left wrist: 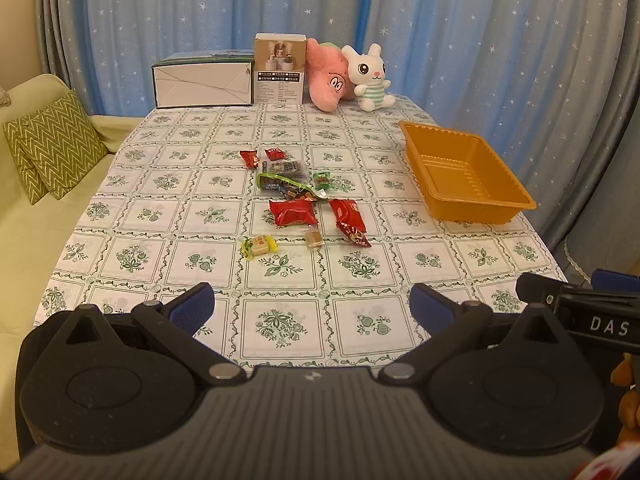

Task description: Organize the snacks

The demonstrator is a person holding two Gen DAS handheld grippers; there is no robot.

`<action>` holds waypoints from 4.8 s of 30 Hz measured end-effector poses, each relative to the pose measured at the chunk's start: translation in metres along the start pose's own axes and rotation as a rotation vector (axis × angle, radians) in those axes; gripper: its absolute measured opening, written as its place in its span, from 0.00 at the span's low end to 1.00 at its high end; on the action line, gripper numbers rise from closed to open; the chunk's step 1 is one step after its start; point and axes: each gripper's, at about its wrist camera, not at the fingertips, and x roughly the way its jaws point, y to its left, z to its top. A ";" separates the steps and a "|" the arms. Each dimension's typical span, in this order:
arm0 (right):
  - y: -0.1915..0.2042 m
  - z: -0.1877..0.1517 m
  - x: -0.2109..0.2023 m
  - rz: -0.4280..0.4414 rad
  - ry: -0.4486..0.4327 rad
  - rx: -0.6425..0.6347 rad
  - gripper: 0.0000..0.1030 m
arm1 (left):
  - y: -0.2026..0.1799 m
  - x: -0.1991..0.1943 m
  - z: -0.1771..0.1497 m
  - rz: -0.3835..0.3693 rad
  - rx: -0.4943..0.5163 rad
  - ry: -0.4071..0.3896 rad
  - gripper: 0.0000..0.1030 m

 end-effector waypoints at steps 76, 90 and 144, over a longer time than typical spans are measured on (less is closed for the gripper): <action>0.015 0.011 0.088 0.079 0.036 -0.004 1.00 | 0.064 0.100 0.022 -0.026 0.006 0.046 0.94; 0.027 0.014 0.163 0.136 0.078 0.018 0.88 | 0.075 0.195 0.035 -0.123 0.334 0.132 0.65; 0.040 0.035 0.180 0.129 0.000 -0.145 0.18 | 0.015 0.174 0.059 -0.206 0.133 0.073 0.19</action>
